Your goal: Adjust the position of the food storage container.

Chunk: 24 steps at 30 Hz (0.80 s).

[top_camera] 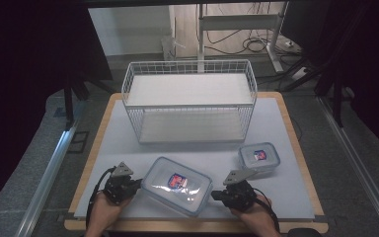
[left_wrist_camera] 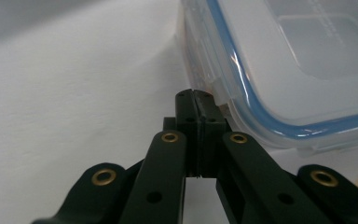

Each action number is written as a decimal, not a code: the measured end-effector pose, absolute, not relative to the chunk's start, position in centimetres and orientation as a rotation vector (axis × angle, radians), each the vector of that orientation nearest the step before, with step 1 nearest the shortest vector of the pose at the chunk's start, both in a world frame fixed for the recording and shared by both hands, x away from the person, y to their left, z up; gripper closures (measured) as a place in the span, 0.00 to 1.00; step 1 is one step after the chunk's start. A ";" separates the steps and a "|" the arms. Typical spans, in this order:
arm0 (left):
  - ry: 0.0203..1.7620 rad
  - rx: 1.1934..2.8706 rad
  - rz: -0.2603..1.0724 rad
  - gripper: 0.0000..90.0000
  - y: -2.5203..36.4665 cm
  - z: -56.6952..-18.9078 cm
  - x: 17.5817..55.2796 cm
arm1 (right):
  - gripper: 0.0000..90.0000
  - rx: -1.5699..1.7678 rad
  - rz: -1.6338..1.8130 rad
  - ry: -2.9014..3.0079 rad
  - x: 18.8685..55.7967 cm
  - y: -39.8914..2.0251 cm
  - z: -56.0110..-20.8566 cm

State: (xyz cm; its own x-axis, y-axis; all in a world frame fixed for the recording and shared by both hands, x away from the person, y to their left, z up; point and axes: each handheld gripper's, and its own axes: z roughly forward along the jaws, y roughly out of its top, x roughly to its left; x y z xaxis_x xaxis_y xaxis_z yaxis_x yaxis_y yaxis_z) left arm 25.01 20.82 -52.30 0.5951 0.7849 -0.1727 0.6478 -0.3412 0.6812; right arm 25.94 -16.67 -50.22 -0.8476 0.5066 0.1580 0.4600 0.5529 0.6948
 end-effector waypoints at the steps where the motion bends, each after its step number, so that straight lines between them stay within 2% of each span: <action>1: 1.122 2.096 0.233 1.00 20.5 -52.3 25.0 | 0.99 0.861 1.183 2.703 26.1 -16.9 -50.2; 9: 1.090 2.182 0.204 1.00 18.0 -52.7 24.8 | 0.99 0.934 1.133 2.618 27.2 -18.3 -50.0; 13: 1.109 2.140 0.205 1.00 17.5 -52.3 25.0 | 0.99 0.962 1.117 2.597 27.9 -18.6 -50.0; 18: 1.129 2.109 0.169 0.98 18.0 -52.2 24.6 | 0.99 0.973 1.138 2.606 27.9 -19.0 -50.0; 24: 1.126 2.113 0.175 0.98 19.2 -51.9 21.8 | 0.99 0.949 1.123 2.657 26.2 -19.4 -50.3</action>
